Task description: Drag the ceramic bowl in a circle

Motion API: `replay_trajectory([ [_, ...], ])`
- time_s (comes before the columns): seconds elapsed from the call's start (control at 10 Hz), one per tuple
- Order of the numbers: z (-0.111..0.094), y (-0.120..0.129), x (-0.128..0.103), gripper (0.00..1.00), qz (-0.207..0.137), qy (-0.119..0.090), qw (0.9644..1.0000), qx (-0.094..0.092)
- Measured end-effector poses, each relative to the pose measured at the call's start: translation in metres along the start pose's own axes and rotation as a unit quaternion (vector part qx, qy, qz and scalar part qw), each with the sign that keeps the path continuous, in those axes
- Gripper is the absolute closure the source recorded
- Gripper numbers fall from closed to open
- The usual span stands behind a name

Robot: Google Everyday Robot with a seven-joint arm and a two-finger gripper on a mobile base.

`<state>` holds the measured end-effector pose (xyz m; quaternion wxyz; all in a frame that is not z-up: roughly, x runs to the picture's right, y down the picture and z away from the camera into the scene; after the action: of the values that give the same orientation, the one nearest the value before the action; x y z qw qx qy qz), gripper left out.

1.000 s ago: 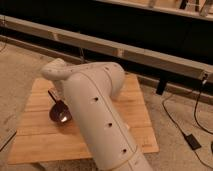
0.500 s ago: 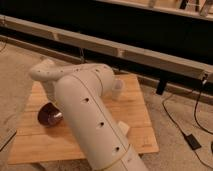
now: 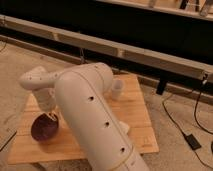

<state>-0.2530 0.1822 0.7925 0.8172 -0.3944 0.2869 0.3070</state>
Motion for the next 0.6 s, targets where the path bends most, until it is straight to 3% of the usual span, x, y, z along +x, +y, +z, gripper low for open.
replay_trajectory([
  [0.3, 0.014, -0.028, 0.034, 1.00, 0.014, 0.029, 0.9993, 0.017],
  [0.6, 0.021, -0.077, 0.049, 1.00, 0.066, 0.038, 0.9965, 0.035],
])
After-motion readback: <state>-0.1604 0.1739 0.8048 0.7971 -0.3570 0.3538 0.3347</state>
